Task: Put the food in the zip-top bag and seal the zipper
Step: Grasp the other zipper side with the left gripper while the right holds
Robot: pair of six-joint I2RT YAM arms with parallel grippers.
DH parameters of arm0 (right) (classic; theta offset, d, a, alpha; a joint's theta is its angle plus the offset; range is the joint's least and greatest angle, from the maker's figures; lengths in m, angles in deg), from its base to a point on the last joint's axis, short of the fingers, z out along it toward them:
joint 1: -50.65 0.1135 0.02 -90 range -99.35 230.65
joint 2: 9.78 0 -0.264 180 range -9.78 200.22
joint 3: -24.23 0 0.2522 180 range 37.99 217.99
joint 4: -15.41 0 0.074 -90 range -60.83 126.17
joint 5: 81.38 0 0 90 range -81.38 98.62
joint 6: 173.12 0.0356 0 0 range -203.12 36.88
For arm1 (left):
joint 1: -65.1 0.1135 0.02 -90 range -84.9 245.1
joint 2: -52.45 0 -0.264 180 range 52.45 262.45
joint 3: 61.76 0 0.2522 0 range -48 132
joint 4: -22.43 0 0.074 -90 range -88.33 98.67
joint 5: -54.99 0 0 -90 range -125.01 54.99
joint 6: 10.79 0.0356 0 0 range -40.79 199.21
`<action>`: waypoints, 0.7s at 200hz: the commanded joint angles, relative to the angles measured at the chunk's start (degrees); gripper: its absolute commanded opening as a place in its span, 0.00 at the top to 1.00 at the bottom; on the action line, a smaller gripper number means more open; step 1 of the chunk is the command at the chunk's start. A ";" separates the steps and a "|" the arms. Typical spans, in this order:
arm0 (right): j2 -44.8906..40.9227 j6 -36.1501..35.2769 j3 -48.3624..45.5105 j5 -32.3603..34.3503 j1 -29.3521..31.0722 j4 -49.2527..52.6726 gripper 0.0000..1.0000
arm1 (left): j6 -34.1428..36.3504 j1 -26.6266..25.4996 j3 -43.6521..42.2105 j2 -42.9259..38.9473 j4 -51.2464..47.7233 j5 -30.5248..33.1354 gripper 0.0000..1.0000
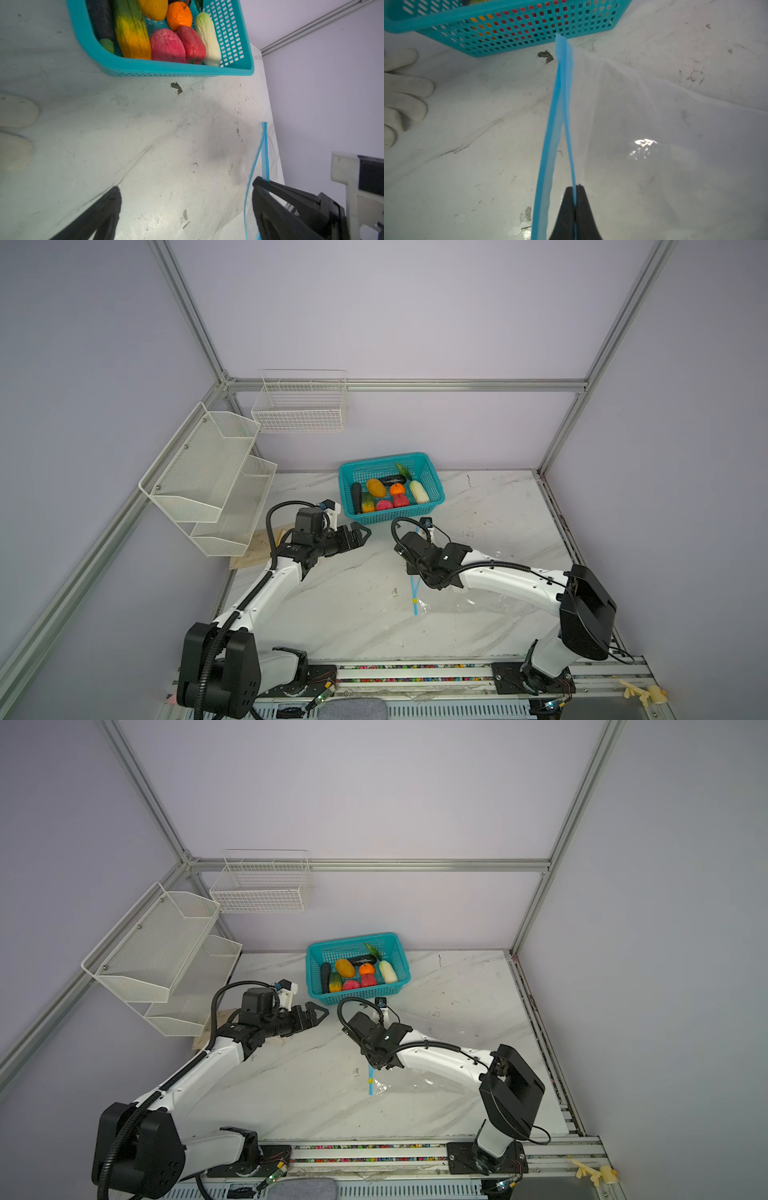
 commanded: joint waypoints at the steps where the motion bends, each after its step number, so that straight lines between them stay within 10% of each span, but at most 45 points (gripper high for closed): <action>1: -1.72 -5.67 -2.29 -6.81 -3.36 -8.25 1.00 | -1.45 -4.47 -3.29 -1.19 5.45 -3.26 0.05; 140: -5.99 -3.37 -7.35 -16.89 -11.21 -14.09 1.00 | -3.40 -18.29 0.25 15.46 21.09 -8.01 0.34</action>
